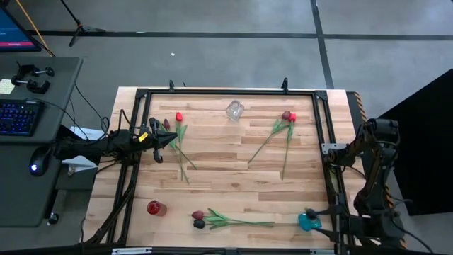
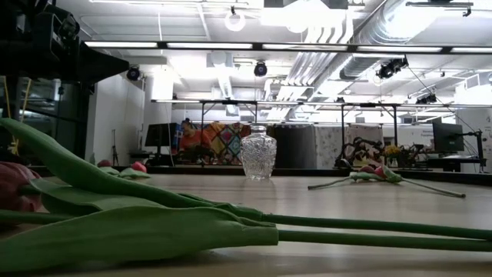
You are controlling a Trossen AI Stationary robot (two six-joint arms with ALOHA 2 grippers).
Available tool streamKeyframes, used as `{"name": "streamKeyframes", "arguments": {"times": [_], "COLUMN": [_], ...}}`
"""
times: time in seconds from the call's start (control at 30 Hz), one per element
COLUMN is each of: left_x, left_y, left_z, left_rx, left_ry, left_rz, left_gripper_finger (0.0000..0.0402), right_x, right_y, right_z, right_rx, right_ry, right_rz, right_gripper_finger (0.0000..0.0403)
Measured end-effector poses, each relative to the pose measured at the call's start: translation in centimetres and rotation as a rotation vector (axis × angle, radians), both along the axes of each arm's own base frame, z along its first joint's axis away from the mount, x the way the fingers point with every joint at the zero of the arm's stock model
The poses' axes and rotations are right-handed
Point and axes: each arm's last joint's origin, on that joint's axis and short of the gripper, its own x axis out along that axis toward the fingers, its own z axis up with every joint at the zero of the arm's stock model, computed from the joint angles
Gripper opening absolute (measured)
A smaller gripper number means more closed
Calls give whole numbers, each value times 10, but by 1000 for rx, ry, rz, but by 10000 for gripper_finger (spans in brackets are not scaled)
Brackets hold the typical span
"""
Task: Sort flowers into vase by color
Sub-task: Put the top right black flower into the blue vase, then put the bottom black flower into the blue vase
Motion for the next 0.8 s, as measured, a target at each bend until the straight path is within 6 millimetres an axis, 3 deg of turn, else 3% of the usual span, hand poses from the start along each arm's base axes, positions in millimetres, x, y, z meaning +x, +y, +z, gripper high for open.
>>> {"name": "streamKeyframes", "arguments": {"times": [0.13,0.5,0.63,0.8], "left_x": [0,0,0,0], "left_y": [0,0,0,0], "left_z": [0,0,0,0], "left_rx": [0,0,0,0], "left_ry": [-1,0,-1,0], "left_rz": [0,0,0,0], "left_gripper_finger": [8,8,8,8], "right_x": [-9,-25,-13,21], "right_y": [-3,-28,-50,-84], "right_z": [12,49,72,93], "right_rx": [26,81,100,131], "right_ry": [-2,-3,-6,-19], "right_rz": [33,88,40,-132], "right_gripper_finger": [218,222,222,222]}}
